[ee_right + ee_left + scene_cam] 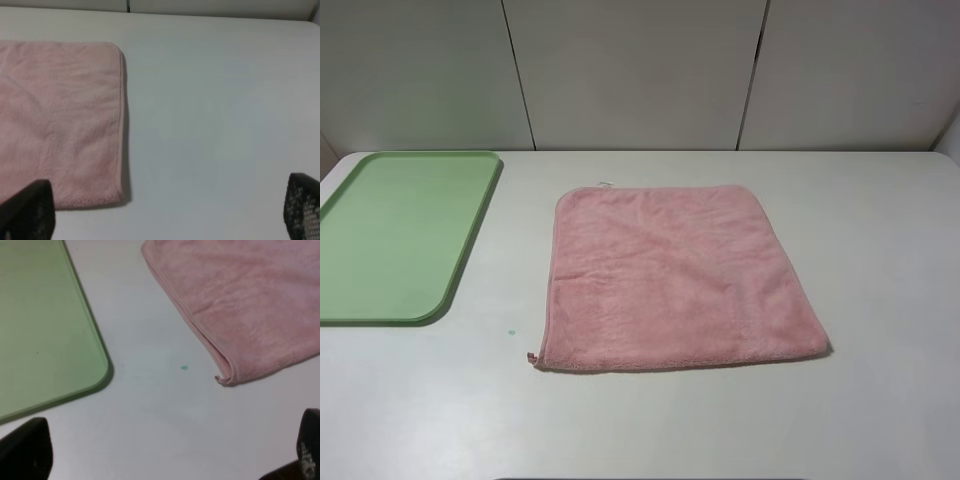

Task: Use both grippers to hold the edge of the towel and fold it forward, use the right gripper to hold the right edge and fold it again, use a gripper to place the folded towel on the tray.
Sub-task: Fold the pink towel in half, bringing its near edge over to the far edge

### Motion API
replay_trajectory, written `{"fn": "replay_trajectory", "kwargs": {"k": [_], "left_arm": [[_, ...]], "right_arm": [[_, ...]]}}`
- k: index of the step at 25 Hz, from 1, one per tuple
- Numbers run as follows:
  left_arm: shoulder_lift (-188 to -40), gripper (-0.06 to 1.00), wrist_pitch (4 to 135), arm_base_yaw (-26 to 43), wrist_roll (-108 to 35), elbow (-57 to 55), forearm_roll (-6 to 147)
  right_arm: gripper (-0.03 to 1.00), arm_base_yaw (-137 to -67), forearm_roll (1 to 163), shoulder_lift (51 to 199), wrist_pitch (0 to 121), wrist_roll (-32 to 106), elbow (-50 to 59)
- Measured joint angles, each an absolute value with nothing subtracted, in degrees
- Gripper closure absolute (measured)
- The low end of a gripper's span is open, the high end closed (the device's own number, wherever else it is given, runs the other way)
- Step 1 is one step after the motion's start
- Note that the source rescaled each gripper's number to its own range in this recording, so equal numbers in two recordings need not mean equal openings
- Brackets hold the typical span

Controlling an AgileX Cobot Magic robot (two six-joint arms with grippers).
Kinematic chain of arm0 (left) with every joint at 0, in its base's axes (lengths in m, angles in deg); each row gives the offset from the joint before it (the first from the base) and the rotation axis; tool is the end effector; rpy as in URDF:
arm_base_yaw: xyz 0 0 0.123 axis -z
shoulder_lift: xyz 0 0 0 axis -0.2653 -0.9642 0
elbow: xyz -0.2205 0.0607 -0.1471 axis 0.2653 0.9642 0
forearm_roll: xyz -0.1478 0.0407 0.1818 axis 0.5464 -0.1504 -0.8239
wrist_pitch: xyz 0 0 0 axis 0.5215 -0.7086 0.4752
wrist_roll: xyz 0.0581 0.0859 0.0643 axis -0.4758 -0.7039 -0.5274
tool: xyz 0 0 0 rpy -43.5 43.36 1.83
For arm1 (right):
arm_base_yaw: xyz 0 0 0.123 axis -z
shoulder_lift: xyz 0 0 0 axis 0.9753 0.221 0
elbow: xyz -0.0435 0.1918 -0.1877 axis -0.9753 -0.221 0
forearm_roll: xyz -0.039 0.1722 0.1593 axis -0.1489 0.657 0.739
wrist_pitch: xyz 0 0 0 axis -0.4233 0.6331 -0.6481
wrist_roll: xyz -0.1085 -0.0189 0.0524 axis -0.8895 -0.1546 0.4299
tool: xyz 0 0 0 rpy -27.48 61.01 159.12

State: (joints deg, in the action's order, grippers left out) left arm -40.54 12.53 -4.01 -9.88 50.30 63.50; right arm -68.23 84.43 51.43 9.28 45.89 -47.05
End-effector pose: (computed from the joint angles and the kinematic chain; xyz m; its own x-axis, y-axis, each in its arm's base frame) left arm 0.0196 -0.0162 0.2546 -0.4259 0.1679 -0.8890 0.3183 0.9476 0.0265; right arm 0.0251 0.0151 0.2579 -0.4308 -0.0917 -0.8978 -0.0523 0.9957 -0.0766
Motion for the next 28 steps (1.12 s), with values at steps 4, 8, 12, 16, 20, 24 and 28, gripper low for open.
{"fn": "replay_trajectory", "kwargs": {"k": [4, 8, 12, 16, 20, 24, 28], "left_arm": [[-40.5, -0.04, 12.5, -4.0, -9.9, 50.3, 63.5], [-40.5, -0.04, 12.5, -4.0, -9.9, 50.3, 63.5], [-40.5, -0.04, 12.5, -4.0, -9.9, 50.3, 63.5], [-40.5, -0.04, 12.5, -4.0, -9.9, 50.3, 63.5], [-40.5, -0.04, 12.5, -4.0, -9.9, 50.3, 63.5], [-40.5, -0.04, 12.5, -4.0, -9.9, 50.3, 63.9], [-40.5, -0.04, 12.5, -4.0, -9.9, 50.3, 65.4]], "right_arm": [[-0.03, -68.2, 84.4, 51.4, 9.3, 45.9, -47.1], [-0.03, -68.2, 84.4, 51.4, 9.3, 45.9, -47.1], [-0.03, -68.2, 84.4, 51.4, 9.3, 45.9, -47.1], [-0.03, -68.2, 84.4, 51.4, 9.3, 45.9, -47.1], [-0.03, -68.2, 84.4, 51.4, 9.3, 45.9, -47.1], [-0.03, -68.2, 84.4, 51.4, 9.3, 45.9, -47.1], [-0.03, -68.2, 84.4, 51.4, 9.3, 45.9, -47.1]]}}
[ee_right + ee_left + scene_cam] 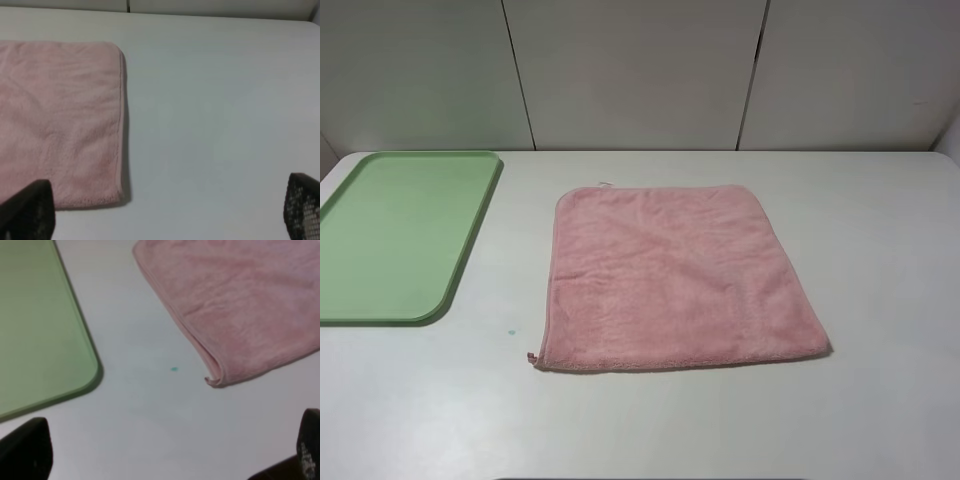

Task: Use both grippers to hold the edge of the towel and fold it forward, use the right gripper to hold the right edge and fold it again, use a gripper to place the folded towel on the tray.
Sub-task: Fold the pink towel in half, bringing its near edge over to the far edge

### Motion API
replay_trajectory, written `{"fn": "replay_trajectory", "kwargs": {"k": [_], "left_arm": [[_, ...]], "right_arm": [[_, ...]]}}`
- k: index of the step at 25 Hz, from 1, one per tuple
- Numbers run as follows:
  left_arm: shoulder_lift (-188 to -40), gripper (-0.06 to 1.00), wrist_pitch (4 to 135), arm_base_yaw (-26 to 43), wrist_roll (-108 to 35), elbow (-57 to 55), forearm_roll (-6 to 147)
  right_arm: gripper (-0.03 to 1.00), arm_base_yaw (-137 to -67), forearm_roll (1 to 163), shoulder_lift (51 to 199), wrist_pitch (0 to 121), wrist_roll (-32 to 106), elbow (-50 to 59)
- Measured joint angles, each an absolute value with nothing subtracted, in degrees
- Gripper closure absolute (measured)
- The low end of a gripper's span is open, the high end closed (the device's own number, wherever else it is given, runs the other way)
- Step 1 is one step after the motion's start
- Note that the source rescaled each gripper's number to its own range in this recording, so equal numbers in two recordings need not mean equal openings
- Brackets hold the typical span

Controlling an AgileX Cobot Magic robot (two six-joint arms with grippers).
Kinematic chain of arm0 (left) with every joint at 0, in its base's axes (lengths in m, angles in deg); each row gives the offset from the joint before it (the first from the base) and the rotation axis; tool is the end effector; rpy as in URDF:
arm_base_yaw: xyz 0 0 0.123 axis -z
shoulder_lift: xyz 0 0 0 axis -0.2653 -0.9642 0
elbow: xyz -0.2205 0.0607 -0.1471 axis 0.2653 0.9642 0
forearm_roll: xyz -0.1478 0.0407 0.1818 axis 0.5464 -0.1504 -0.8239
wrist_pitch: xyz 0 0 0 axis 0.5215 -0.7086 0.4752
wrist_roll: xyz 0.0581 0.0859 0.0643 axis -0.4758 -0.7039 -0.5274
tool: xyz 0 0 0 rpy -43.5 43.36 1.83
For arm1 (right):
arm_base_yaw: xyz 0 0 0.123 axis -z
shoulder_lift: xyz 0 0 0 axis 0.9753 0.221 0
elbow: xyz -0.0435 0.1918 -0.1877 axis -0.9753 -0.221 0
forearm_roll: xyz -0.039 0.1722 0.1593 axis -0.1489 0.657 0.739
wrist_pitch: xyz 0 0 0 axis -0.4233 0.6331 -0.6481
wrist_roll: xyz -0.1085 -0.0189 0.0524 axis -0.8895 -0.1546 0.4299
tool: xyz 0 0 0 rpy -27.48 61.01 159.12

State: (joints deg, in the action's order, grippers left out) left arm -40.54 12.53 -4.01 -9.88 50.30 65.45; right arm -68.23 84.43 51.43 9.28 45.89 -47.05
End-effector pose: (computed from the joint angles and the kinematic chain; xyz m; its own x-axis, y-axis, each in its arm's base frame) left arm 0.0186 -0.0197 0.2550 -0.4279 0.1513 -0.8911 0.3362 0.9418 -0.0016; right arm 0.0251 0.0151 0.2579 -0.4308 -0.0917 -0.8978 -0.0523 0.9957 -0.0766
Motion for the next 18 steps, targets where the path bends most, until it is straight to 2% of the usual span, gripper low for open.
{"fn": "replay_trajectory", "kwargs": {"k": [18], "left_arm": [[-40.5, -0.04, 12.5, -4.0, -9.9, 50.3, 66.0]], "right_arm": [[-0.03, -69.7, 85.1, 51.4, 9.3, 45.9, -47.1]]}}
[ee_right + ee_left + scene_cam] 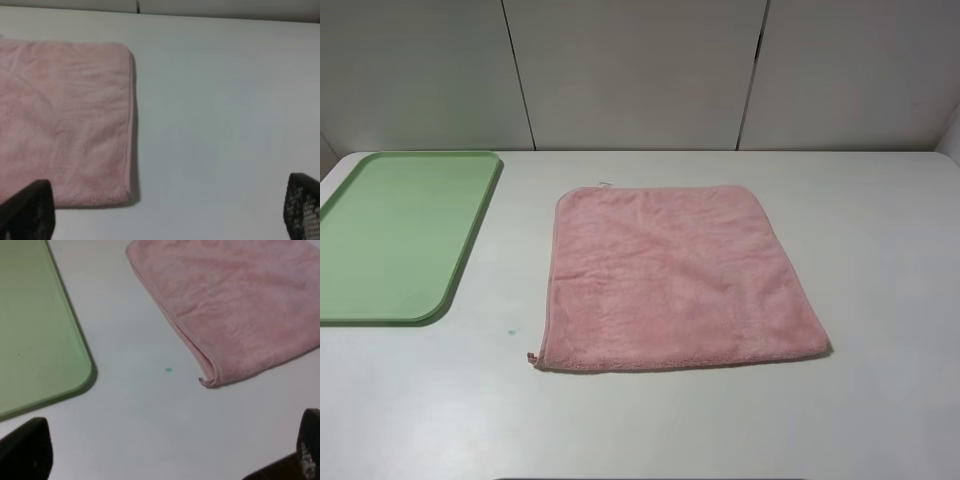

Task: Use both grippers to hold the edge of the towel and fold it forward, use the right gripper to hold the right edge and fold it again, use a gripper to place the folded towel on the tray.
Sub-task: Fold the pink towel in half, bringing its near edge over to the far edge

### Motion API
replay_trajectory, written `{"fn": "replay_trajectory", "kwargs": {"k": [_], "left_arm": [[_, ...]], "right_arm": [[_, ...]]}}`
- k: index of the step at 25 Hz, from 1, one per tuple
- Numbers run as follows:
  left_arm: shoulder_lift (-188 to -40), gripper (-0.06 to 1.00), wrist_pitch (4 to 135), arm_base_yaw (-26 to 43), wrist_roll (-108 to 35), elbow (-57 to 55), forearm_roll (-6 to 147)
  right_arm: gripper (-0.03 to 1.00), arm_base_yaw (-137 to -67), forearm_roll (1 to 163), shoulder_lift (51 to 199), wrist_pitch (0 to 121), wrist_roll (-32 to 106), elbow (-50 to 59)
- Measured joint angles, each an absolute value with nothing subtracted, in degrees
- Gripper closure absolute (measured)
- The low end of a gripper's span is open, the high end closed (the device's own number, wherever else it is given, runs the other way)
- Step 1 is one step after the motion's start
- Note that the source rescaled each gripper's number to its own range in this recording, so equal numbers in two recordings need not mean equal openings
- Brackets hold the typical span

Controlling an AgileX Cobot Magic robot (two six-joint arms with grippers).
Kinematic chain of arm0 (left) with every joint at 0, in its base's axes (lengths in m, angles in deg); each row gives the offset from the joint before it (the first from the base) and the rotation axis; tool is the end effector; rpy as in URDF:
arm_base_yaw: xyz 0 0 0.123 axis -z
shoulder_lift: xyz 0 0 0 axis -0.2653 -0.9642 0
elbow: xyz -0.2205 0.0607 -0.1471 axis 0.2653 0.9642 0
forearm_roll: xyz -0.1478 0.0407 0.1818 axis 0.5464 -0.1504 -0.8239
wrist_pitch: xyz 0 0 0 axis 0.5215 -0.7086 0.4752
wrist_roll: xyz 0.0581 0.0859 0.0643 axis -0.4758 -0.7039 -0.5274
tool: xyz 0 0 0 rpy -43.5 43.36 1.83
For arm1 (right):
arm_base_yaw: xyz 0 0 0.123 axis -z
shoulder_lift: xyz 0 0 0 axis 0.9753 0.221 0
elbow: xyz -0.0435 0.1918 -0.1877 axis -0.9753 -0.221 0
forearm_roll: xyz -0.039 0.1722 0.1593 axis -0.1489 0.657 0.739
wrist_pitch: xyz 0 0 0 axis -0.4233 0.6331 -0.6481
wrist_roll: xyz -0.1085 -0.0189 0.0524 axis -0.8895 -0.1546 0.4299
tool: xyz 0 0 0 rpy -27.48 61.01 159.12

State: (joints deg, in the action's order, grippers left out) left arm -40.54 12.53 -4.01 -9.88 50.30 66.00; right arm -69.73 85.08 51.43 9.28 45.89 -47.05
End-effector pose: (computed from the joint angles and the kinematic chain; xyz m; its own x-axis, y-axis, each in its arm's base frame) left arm 0.0184 -0.0207 0.2552 -0.4285 0.1466 -0.8916 0.3412 0.9399 -0.0095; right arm 0.0248 0.0170 0.2581 -0.4265 -0.0973 -0.8992 -0.0846 0.9941 -0.0674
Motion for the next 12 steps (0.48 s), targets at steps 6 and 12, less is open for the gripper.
{"fn": "replay_trajectory", "kwargs": {"k": [6, 12], "left_arm": [[-40.5, -0.04, 12.5, -4.0, -9.9, 50.3, 66.0], [-40.5, -0.04, 12.5, -4.0, -9.9, 50.3, 66.0]], "right_arm": [[-0.03, -70.4, 85.4, 51.4, 9.3, 45.9, -47.1], [-0.03, -70.4, 85.5, 51.4, 9.3, 45.9, -47.1]]}}
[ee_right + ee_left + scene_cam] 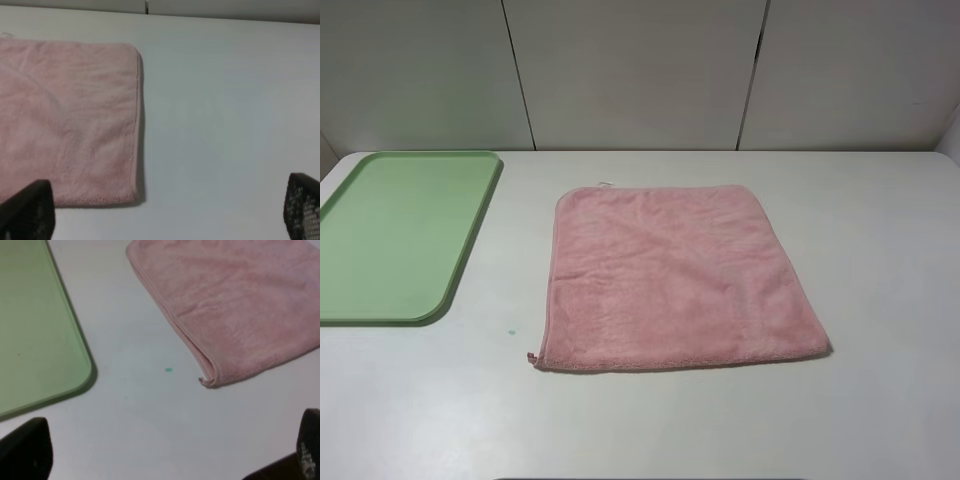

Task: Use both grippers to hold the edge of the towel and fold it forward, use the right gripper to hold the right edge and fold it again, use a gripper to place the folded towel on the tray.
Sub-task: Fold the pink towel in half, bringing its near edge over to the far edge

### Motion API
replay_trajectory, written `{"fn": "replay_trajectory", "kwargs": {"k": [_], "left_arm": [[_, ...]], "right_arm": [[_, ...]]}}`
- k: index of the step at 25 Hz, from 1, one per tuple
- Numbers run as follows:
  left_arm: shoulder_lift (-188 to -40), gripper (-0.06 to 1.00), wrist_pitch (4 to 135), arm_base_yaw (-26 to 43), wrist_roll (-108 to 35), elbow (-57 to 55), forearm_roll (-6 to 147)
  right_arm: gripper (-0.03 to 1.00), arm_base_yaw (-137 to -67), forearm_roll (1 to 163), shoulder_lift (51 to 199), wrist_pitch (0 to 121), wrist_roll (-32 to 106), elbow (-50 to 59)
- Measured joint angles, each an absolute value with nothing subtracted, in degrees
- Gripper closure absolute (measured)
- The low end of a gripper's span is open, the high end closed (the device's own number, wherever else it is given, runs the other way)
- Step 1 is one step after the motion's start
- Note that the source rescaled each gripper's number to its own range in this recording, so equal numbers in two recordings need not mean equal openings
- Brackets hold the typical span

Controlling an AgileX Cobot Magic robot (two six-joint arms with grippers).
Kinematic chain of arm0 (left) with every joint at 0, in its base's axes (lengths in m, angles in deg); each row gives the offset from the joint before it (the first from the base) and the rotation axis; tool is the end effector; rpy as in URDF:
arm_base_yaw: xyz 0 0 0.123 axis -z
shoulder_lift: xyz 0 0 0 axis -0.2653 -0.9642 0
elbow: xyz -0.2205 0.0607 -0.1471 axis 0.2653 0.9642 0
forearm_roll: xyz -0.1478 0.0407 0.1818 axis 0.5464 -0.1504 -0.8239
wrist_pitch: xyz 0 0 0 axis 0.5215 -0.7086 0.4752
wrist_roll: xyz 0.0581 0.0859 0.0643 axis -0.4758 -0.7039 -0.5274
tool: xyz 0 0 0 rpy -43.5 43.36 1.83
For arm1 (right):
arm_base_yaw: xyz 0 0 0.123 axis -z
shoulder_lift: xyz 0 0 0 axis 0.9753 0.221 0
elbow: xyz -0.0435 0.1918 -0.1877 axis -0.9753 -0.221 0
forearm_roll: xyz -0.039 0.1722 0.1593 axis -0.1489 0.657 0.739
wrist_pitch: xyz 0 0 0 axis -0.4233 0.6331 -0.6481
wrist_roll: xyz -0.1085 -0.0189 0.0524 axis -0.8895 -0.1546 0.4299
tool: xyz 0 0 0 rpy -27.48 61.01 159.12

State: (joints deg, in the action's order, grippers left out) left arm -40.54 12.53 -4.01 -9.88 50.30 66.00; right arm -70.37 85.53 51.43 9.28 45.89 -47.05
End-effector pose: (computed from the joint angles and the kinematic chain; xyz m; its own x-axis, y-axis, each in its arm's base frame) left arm 0.0184 -0.0207 0.2552 -0.4285 0.1466 -0.8916 0.3412 0.9399 -0.0095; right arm 0.0246 0.0181 0.2582 -0.4243 -0.0981 -0.9002 -0.1000 0.9931 -0.0611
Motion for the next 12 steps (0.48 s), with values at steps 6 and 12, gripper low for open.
{"fn": "replay_trajectory", "kwargs": {"k": [6, 12], "left_arm": [[-40.5, -0.04, 12.5, -4.0, -9.9, 50.3, 66.0], [-40.5, -0.04, 12.5, -4.0, -10.1, 50.3, 66.0]], "right_arm": [[-0.03, -70.4, 86.2, 51.4, 9.3, 45.9, -47.1], [-0.03, -70.4, 86.3, 51.4, 9.3, 45.9, -47.1]]}}
